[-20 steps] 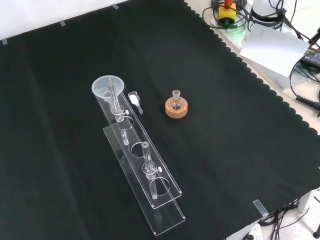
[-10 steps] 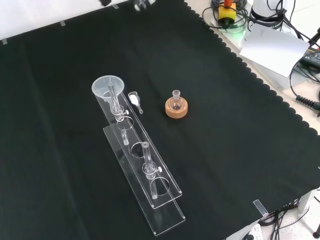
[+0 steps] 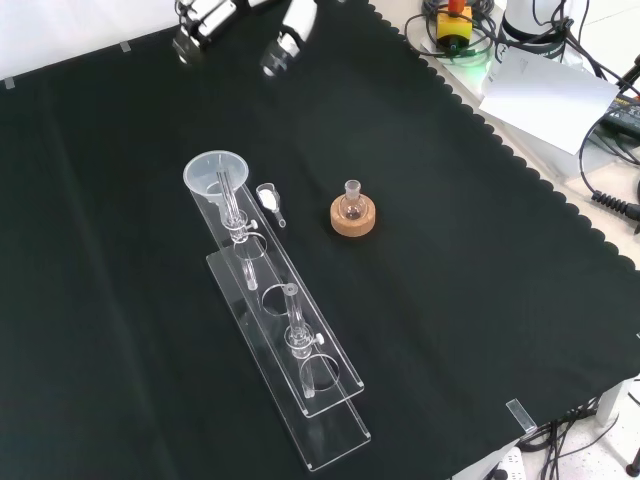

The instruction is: Pick up the funnel from the transparent funnel stand.

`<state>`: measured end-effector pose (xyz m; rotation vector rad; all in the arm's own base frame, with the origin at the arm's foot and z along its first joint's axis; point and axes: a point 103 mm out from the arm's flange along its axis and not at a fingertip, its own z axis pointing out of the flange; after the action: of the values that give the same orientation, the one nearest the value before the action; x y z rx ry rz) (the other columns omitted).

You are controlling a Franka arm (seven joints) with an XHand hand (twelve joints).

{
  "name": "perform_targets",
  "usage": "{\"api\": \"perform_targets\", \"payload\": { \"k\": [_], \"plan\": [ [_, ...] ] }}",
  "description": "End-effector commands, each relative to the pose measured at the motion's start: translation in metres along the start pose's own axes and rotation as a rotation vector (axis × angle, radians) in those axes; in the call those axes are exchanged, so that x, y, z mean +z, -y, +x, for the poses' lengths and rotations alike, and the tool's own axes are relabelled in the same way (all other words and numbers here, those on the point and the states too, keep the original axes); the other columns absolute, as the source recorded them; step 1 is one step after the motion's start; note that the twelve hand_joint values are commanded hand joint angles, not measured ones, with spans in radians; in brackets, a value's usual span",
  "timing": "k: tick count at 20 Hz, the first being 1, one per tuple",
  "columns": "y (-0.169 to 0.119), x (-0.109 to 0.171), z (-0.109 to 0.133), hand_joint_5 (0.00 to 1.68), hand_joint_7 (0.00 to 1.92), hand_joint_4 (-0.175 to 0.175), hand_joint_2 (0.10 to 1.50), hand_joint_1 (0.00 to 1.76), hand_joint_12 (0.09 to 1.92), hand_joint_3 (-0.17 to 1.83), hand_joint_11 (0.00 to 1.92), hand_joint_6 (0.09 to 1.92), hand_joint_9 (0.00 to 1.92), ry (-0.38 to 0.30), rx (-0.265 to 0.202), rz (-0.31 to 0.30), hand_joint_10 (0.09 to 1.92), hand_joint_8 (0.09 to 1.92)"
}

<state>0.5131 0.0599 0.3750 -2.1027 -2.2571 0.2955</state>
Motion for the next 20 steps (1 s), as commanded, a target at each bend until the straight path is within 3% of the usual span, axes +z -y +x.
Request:
{"api": "perform_targets", "payload": {
  "k": [1,4,13,20],
  "plan": [
    [-0.044,0.022,0.025,0.27,0.14,-0.016,0.99,0.32,1.35,0.26,0.28,0.09,0.38,0.069,-0.050,0.122,0.66,0.62],
    [-0.053,0.030,0.029,0.26,0.14,-0.017,0.95,0.34,1.34,0.27,0.35,0.09,0.39,0.063,-0.053,0.160,0.67,0.65],
    [-0.070,0.044,0.029,0.21,0.05,-0.009,0.86,0.34,1.43,0.26,0.30,0.09,0.24,0.061,-0.065,0.235,0.75,0.68],
    [-0.074,0.052,0.030,0.15,0.00,-0.025,0.79,0.39,1.46,0.23,0.32,0.09,0.16,0.083,-0.058,0.280,0.81,0.65]
  ]
}}
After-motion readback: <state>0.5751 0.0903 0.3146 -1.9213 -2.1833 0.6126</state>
